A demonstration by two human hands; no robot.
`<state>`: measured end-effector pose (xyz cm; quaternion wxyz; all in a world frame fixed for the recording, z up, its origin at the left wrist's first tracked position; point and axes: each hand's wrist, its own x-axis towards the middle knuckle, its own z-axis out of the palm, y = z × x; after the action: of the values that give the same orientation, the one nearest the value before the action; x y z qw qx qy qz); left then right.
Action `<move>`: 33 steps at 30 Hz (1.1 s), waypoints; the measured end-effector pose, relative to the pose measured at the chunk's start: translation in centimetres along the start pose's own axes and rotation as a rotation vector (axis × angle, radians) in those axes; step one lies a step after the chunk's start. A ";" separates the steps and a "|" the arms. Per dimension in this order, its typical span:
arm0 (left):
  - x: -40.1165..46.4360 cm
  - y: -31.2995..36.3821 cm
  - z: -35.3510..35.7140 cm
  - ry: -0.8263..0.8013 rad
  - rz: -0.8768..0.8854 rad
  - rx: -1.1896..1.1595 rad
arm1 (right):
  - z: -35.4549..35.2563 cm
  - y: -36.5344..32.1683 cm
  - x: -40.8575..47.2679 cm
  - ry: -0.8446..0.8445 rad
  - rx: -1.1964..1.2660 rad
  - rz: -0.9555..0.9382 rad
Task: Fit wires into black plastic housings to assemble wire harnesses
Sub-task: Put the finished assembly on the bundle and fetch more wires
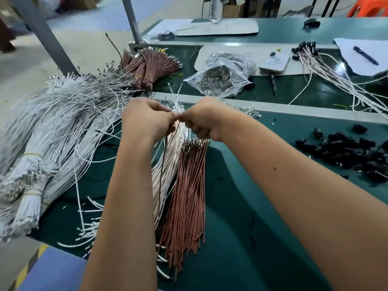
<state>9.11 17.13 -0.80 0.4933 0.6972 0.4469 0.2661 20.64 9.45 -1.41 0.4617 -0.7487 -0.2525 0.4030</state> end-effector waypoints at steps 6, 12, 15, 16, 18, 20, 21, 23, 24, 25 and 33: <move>-2.0 2.2 -0.1 -0.217 -0.034 -0.240 | -2.4 -1.4 -2.0 0.020 0.244 -0.132; -1.7 2.7 1.6 -0.270 -0.084 -0.259 | -3.4 -1.2 -2.3 0.229 0.012 -0.267; -0.2 1.4 2.8 -0.156 -0.130 -0.189 | -3.4 -0.1 -2.2 0.191 0.056 -0.224; 0.2 0.9 3.0 -0.115 -0.131 -0.152 | -3.3 0.4 -2.2 0.171 0.059 -0.200; 1.1 -0.2 2.7 -0.018 -0.128 -0.125 | -3.3 1.4 -2.1 0.171 0.101 -0.143; 1.9 -1.1 1.8 0.072 -0.130 -0.141 | -3.4 2.3 -2.0 0.204 0.220 -0.077; 2.3 -1.4 1.3 0.103 -0.132 -0.136 | -3.5 2.6 -2.0 0.240 0.311 -0.053; 2.9 -1.8 0.5 0.144 -0.126 -0.102 | -3.9 2.8 -2.0 0.372 0.502 -0.087; 3.0 -1.9 0.3 0.155 -0.120 -0.084 | -4.2 2.7 -2.1 0.450 0.584 -0.139; 2.9 -2.1 0.3 0.162 -0.114 -0.064 | -4.5 2.4 -2.1 0.523 0.656 -0.201; 0.9 -2.0 0.3 0.089 0.030 0.035 | -9.3 -0.1 -2.3 0.904 0.805 -0.477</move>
<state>9.01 18.07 -2.85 0.4567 0.6997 0.4625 0.2965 27.19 3.28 1.88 0.8438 -0.5362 -0.0217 -0.0024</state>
